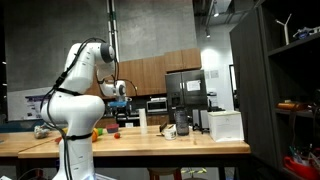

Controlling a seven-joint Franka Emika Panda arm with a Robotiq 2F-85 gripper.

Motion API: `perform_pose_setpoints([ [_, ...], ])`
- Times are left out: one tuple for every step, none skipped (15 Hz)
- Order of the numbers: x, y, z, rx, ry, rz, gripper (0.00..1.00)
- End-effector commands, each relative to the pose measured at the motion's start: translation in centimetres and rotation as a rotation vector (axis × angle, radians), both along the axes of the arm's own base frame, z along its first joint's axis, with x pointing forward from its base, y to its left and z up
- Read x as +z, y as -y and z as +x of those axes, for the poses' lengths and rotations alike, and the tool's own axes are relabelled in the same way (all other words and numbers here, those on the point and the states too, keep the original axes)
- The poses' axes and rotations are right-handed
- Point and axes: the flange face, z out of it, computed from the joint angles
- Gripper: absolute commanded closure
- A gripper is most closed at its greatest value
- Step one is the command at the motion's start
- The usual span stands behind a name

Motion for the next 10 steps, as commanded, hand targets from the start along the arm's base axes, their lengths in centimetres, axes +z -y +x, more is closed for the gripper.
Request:
perform_pose_setpoints([
  [0.1, -2.9, 1.3, -0.047, 0.011, 0.022, 0.0],
  [0.1, -3.7, 1.3, -0.046, 0.016, 0.024, 0.0],
  [0.1, -4.4, 1.4, -0.048, 0.026, 0.026, 0.0],
  [0.1, -5.0, 1.6, -0.044, 0.031, 0.028, 0.0],
  [0.0, -5.5, 1.8, -0.044, 0.035, 0.03, 0.0],
  [0.2, -5.9, 2.0, -0.046, 0.035, 0.036, 0.0],
  [0.4, -6.3, 2.3, -0.044, 0.034, 0.043, 0.0],
  [0.6, -6.6, 2.5, -0.046, 0.033, 0.051, 0.0],
  [0.9, -6.9, 2.7, -0.046, 0.04, 0.057, 0.0],
  [1.0, -7.1, 3.0, -0.044, 0.042, 0.063, 0.0],
])
